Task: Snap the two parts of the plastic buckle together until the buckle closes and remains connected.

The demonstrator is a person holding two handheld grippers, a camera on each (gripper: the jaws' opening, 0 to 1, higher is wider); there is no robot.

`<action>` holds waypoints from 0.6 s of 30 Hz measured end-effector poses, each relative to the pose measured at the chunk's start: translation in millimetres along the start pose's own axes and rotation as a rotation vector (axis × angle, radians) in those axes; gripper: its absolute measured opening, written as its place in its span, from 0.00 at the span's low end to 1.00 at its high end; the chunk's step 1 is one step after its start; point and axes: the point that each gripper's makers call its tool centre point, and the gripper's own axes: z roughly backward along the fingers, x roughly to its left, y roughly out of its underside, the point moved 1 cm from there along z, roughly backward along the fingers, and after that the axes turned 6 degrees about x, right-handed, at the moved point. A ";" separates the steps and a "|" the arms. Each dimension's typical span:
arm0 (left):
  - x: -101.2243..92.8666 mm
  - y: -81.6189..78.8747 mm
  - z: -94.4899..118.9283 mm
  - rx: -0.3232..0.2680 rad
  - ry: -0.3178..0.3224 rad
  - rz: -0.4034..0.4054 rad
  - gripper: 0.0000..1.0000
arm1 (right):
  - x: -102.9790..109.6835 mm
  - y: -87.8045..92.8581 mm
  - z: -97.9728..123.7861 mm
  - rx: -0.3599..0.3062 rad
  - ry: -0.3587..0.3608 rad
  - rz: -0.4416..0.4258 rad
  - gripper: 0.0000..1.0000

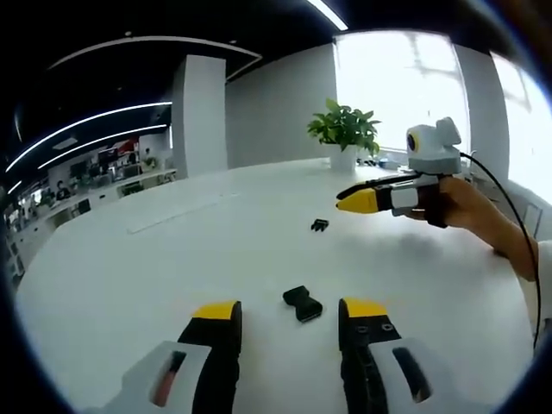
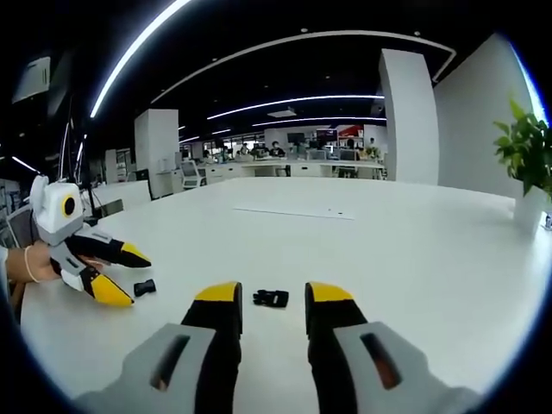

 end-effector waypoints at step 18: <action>2.2 -1.5 -1.8 -0.005 0.000 -0.021 0.31 | 1.4 -1.8 2.8 -0.009 0.005 -0.003 0.28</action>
